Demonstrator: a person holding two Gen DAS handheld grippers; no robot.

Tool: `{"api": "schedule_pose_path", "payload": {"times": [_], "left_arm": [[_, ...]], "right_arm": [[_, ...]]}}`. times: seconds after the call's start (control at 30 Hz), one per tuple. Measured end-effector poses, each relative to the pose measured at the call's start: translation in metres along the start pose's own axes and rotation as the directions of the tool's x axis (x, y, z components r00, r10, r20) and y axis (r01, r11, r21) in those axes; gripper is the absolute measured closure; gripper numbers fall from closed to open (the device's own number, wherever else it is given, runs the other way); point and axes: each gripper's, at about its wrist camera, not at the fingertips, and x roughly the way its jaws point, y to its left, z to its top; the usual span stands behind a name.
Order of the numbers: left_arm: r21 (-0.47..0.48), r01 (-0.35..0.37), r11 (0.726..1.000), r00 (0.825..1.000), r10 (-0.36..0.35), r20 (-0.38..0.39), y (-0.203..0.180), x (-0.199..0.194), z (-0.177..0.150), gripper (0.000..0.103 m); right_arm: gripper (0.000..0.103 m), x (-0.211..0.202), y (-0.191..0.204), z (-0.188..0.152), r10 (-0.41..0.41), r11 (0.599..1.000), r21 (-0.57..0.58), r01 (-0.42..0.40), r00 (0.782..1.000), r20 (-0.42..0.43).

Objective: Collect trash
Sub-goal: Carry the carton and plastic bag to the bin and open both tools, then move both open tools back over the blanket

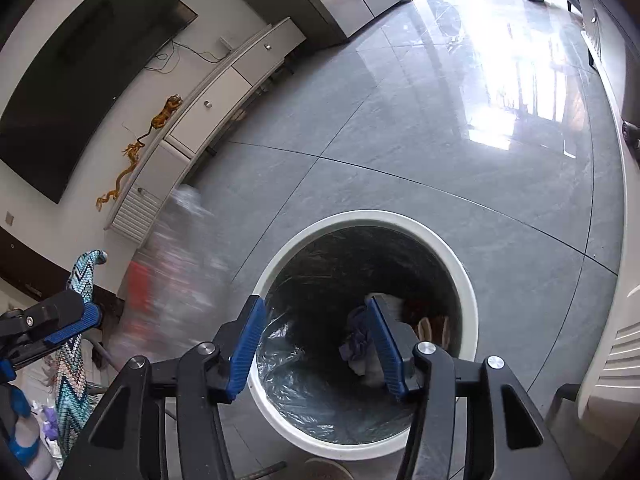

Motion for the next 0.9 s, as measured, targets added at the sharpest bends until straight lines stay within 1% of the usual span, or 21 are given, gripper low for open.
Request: {"api": "schedule_pose_path", "payload": {"times": [0.13, 0.27, 0.33, 0.43, 0.53, 0.6, 0.73, 0.83, 0.9], "left_arm": [[0.008, 0.007, 1.0, 1.0, -0.007, -0.002, 0.0, -0.006, -0.004, 0.05], [0.011, 0.01, 1.0, 1.0, -0.01, 0.016, -0.001, -0.023, -0.01, 0.05], [0.01, 0.009, 1.0, 0.999, -0.009, 0.039, 0.001, -0.039, -0.014, 0.05], [0.017, -0.006, 1.0, 0.995, 0.005, 0.099, 0.001, -0.07, -0.021, 0.05], [0.023, -0.026, 0.999, 0.985, 0.022, 0.172, 0.001, -0.105, -0.028, 0.05], [0.019, -0.052, 0.998, 0.973, 0.046, 0.224, 0.003, -0.129, -0.034, 0.05], [-0.022, -0.089, 0.996, 0.944, 0.092, 0.316, 0.017, -0.18, -0.047, 0.05], [-0.052, -0.107, 0.993, 0.914, 0.118, 0.387, 0.031, -0.222, -0.06, 0.05], [-0.074, -0.13, 0.989, 0.891, 0.149, 0.43, 0.043, -0.25, -0.071, 0.044]], "right_arm": [[0.05, -0.007, -0.003, -0.003, 0.001, 1.0, 0.016, -0.001, 1.0, 0.015], [0.049, -0.015, 0.006, 0.001, 0.005, 1.0, 0.009, -0.005, 0.999, 0.035], [0.049, -0.026, 0.016, 0.0, 0.002, 1.0, -0.014, -0.002, 0.998, 0.057], [0.049, -0.051, 0.041, 0.004, -0.001, 0.998, -0.069, 0.008, 0.994, 0.107], [0.044, -0.076, 0.072, 0.004, 0.019, 0.992, -0.124, 0.001, 0.987, 0.161], [0.042, -0.093, 0.097, 0.002, 0.035, 0.986, -0.166, -0.002, 0.98, 0.196], [0.042, -0.124, 0.146, -0.008, 0.081, 0.965, -0.264, -0.014, 0.965, 0.248], [0.041, -0.146, 0.183, -0.018, 0.135, 0.944, -0.326, -0.041, 0.953, 0.272], [0.04, -0.158, 0.204, -0.024, 0.165, 0.933, -0.356, -0.055, 0.944, 0.286]]}}
